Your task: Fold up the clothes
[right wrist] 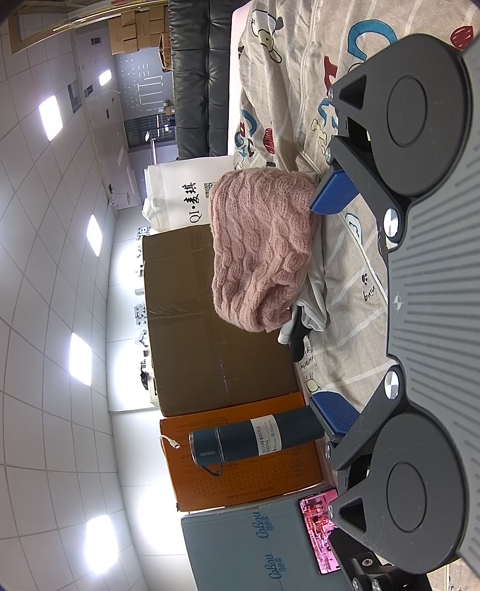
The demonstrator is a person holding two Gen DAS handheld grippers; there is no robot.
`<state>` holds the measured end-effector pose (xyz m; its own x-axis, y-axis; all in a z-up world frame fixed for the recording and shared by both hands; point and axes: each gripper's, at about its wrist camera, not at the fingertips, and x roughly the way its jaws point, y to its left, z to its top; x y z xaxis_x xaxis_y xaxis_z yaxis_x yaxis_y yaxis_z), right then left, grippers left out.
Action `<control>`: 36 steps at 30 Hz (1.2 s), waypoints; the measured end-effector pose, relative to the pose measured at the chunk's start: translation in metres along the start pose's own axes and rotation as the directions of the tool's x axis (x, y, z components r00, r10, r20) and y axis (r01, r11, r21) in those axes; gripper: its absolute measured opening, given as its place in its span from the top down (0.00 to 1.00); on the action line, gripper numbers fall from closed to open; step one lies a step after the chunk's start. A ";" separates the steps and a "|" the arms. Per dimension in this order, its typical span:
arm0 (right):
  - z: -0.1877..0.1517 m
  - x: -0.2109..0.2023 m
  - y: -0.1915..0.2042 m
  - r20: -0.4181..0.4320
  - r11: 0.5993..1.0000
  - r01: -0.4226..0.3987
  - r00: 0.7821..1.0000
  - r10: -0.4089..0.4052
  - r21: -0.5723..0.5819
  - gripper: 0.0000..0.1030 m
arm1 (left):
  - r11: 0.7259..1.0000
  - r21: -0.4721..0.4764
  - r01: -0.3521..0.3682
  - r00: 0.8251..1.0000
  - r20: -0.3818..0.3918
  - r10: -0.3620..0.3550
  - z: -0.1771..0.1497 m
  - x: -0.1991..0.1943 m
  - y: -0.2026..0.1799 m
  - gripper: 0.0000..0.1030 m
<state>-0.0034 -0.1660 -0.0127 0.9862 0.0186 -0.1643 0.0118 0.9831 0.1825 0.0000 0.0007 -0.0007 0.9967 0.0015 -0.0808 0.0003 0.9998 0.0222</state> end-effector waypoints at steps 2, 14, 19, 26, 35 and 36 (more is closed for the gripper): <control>0.000 0.000 0.001 -0.001 1.000 0.000 1.000 0.000 -0.001 0.00 | 1.000 0.001 0.000 1.000 0.001 0.000 0.000 0.000 0.000 0.00; 0.000 -0.001 0.002 -0.004 1.000 0.001 1.000 -0.001 -0.002 0.00 | 1.000 0.001 -0.005 1.000 0.000 0.005 0.000 0.000 0.000 0.00; 0.000 -0.001 0.002 -0.004 1.000 0.001 1.000 -0.001 -0.002 0.00 | 1.000 0.001 -0.014 1.000 0.004 0.014 0.000 -0.001 0.000 0.00; 0.000 0.000 0.002 -0.006 1.000 0.006 1.000 -0.006 -0.005 0.00 | 0.999 0.011 -0.043 0.999 0.015 0.043 0.000 -0.005 -0.001 0.00; 0.000 -0.001 0.001 -0.007 1.000 0.011 1.000 -0.011 -0.002 0.00 | 0.996 0.055 -0.066 0.995 0.076 0.062 0.000 -0.016 -0.008 0.00; -0.001 -0.001 0.001 -0.007 1.000 0.011 1.000 -0.011 -0.001 0.00 | 0.996 0.053 -0.069 0.995 0.080 0.065 0.000 -0.017 -0.008 0.00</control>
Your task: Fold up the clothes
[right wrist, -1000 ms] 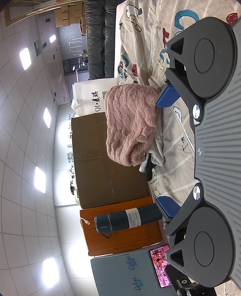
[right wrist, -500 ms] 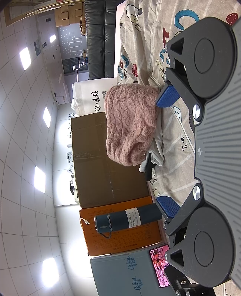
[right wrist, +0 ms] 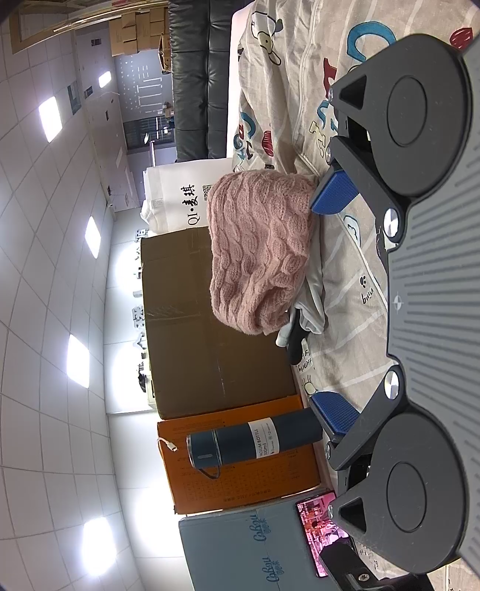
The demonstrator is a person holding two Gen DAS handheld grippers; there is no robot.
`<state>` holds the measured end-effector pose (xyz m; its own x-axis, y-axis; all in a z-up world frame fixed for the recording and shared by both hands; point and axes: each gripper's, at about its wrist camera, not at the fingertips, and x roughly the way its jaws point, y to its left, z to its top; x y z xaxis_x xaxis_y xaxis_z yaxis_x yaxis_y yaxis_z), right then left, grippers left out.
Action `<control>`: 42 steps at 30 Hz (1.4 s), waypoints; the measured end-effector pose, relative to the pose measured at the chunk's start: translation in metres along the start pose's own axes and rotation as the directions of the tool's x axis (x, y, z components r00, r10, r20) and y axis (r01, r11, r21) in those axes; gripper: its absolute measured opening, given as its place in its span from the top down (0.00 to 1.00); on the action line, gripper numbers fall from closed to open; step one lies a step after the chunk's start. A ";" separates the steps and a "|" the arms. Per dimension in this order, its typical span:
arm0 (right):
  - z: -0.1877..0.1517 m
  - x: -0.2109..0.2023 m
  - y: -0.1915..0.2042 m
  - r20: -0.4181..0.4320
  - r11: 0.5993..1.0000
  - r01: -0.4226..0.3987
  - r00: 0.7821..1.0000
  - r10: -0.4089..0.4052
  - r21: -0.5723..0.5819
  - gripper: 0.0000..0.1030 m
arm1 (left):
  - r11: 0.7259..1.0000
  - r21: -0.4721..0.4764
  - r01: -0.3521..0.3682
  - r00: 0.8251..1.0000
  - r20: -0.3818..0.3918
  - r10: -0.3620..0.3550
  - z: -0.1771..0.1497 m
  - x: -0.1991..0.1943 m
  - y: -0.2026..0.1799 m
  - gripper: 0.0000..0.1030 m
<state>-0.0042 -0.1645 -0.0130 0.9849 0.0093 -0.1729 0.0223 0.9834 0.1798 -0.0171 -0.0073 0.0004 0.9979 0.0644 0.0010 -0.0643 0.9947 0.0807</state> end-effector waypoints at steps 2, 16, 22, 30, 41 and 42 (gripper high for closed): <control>0.000 0.000 0.000 -0.001 1.000 -0.001 1.000 0.001 0.000 0.00 | 1.000 0.000 -0.019 1.000 0.002 0.019 0.000 0.000 0.000 0.00; 0.000 0.000 0.001 0.002 1.000 0.004 1.000 -0.004 -0.004 0.00 | 0.998 -0.031 -0.052 0.998 -0.021 0.052 0.000 0.002 0.006 0.00; 0.001 -0.001 0.001 0.010 1.000 -0.003 1.000 0.003 -0.001 0.00 | 0.996 -0.055 -0.076 0.997 -0.035 0.074 0.000 0.004 0.010 0.00; 0.003 -0.005 -0.001 0.020 0.999 -0.042 0.999 0.042 0.017 0.00 | 0.997 -0.071 -0.037 0.999 -0.028 0.035 0.001 0.003 0.014 0.00; 0.004 -0.007 0.008 -0.006 0.990 -0.143 0.990 0.143 0.009 0.00 | 0.993 -0.082 -0.082 0.993 -0.086 0.075 0.000 0.010 0.017 0.00; 0.004 -0.007 0.008 -0.008 0.989 -0.146 0.989 0.146 0.009 0.00 | 0.993 -0.081 -0.086 0.993 -0.090 0.078 0.000 0.010 0.017 0.00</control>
<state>-0.0098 -0.1578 -0.0062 0.9761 0.1547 -0.1529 -0.1205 0.9698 0.2121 -0.0083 0.0101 0.0015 0.9854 0.1489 -0.0821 -0.1495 0.9888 -0.0011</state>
